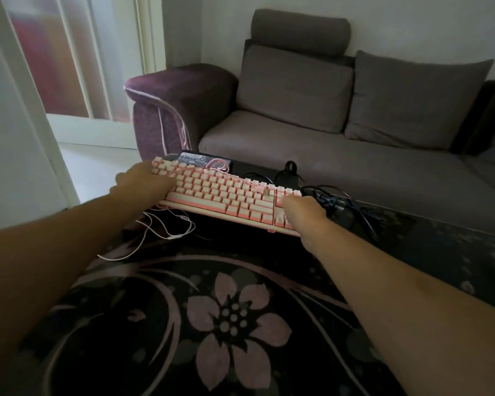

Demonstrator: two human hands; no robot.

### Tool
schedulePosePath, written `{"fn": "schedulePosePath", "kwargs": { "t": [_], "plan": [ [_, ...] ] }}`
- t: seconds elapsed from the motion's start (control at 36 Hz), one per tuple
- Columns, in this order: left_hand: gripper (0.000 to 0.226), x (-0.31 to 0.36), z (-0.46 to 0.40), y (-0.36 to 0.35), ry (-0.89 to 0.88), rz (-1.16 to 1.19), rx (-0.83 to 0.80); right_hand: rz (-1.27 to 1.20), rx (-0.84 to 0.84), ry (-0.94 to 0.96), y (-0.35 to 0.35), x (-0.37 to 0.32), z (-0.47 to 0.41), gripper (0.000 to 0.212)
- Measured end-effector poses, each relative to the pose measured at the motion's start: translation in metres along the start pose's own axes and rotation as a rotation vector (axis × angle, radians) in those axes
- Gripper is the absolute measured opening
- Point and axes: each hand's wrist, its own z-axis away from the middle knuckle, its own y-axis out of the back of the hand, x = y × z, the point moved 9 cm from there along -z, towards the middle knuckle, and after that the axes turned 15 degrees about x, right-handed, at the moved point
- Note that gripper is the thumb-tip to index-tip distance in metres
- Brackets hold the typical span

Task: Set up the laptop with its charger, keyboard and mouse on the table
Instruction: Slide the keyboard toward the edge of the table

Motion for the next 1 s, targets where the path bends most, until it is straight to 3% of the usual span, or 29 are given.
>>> {"fn": "schedulePosePath", "kwargs": {
  "t": [0.14, 0.28, 0.33, 0.44, 0.58, 0.64, 0.69, 0.78, 0.86, 1.0],
  "plan": [
    [0.067, 0.008, 0.013, 0.032, -0.012, 0.089, 0.026, -0.123, 0.013, 0.053, 0.012, 0.004, 0.001, 0.073],
    [0.031, 0.005, 0.046, 0.080, -0.026, 0.163, 0.001, -0.177, -0.072, 0.101, 0.037, 0.009, 0.053, 0.082],
    [0.028, -0.004, 0.062, 0.104, -0.042, 0.126, 0.007, -0.170, -0.092, 0.099, 0.053, 0.007, 0.100, 0.085],
    [0.030, -0.039, 0.094, 0.151, -0.026, 0.011, 0.016, -0.119, -0.168, 0.130, 0.067, 0.012, 0.187, 0.064],
    [0.033, -0.089, 0.124, 0.188, 0.084, -0.089, -0.031, -0.060, -0.276, 0.035, 0.038, 0.056, 0.250, 0.072],
    [0.030, -0.108, 0.129, 0.192, 0.123, -0.118, -0.048, -0.055, -0.370, 0.005, 0.028, 0.066, 0.279, 0.054],
    [0.025, -0.121, 0.135, 0.194, 0.138, -0.137, -0.060, -0.028, -0.432, 0.047, 0.017, 0.073, 0.294, 0.039],
    [0.014, -0.137, 0.139, 0.191, 0.172, -0.128, -0.076, 0.053, -0.384, 0.155, 0.003, 0.082, 0.286, 0.045],
    [0.026, -0.146, 0.134, 0.189, 0.158, -0.150, -0.070, 0.118, -0.384, 0.220, 0.023, 0.066, 0.297, 0.029],
    [0.045, -0.140, 0.115, 0.189, 0.123, -0.295, 0.019, 0.169, -0.525, 0.163, 0.040, 0.064, 0.293, 0.027]
  ]
}}
